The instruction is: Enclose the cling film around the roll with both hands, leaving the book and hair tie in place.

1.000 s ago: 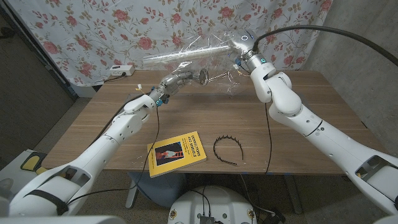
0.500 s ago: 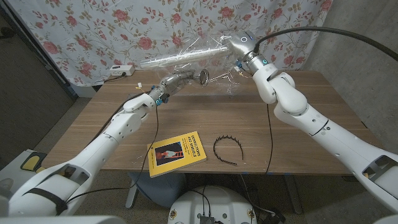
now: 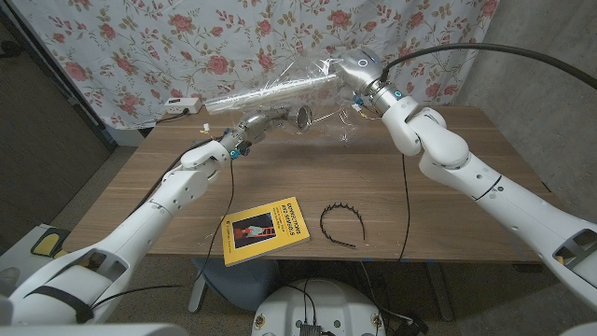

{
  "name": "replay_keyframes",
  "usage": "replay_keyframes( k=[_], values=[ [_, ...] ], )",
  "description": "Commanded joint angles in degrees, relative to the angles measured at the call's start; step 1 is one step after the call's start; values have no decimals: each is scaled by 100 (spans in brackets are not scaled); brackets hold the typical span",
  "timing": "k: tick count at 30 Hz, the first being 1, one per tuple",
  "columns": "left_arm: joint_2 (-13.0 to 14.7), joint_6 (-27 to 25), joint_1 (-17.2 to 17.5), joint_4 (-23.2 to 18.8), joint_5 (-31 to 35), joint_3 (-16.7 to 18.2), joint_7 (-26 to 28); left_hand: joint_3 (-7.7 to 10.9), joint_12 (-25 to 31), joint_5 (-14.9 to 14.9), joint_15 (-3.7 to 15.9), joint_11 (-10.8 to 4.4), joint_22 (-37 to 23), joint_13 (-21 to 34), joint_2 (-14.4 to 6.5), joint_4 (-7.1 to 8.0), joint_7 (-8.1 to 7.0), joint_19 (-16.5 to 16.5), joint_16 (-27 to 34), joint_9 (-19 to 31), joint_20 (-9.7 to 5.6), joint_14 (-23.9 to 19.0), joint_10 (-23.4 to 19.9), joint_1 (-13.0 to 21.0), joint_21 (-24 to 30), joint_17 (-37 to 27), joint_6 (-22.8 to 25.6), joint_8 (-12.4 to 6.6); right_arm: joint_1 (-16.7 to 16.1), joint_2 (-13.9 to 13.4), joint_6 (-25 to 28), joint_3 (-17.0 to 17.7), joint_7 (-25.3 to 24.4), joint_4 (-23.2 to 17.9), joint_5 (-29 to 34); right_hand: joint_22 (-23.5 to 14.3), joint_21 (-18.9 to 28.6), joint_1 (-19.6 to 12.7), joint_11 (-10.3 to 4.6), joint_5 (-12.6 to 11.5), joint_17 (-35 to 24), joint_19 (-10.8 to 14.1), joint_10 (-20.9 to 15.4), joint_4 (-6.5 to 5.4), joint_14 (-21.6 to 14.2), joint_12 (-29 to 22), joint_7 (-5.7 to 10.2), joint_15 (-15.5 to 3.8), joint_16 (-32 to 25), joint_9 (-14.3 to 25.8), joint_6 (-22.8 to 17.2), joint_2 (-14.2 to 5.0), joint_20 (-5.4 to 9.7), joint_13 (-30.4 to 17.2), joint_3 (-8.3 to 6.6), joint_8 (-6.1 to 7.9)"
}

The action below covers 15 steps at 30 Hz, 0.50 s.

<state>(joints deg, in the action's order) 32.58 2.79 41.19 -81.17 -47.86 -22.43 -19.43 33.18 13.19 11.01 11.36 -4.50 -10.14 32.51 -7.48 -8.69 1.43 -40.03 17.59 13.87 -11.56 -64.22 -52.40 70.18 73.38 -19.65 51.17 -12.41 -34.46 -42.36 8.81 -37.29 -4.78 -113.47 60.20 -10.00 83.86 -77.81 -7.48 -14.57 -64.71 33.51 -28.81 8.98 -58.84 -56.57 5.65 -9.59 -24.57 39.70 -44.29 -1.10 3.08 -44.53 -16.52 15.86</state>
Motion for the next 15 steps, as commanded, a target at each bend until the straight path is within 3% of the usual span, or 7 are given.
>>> replay_keyframes(
  k=[1,15],
  values=[
    [157,4,135,-151,-33,99,64,71,-15,35,159,-16,-12,18,8,-19,-32,-25,19,0,-24,-220,-18,61,36,-13,16,26,98,-54,-534,-9,-173,146,-165,-28,-28,-336,-31,43,-20,-57,10,-50,29,-56,38,-328,38,35,-4,-561,863,-37,-70,-38],
    [192,171,180,-129,-1,203,172,73,-8,34,158,-12,-12,23,9,-19,-32,-23,19,0,-24,-221,-29,61,39,-17,19,25,120,-49,-858,-36,-156,188,-243,-47,22,-325,-2,87,-132,-41,17,-39,-108,-75,34,-331,-22,28,-8,-582,872,-8,-90,-55]
  ],
)
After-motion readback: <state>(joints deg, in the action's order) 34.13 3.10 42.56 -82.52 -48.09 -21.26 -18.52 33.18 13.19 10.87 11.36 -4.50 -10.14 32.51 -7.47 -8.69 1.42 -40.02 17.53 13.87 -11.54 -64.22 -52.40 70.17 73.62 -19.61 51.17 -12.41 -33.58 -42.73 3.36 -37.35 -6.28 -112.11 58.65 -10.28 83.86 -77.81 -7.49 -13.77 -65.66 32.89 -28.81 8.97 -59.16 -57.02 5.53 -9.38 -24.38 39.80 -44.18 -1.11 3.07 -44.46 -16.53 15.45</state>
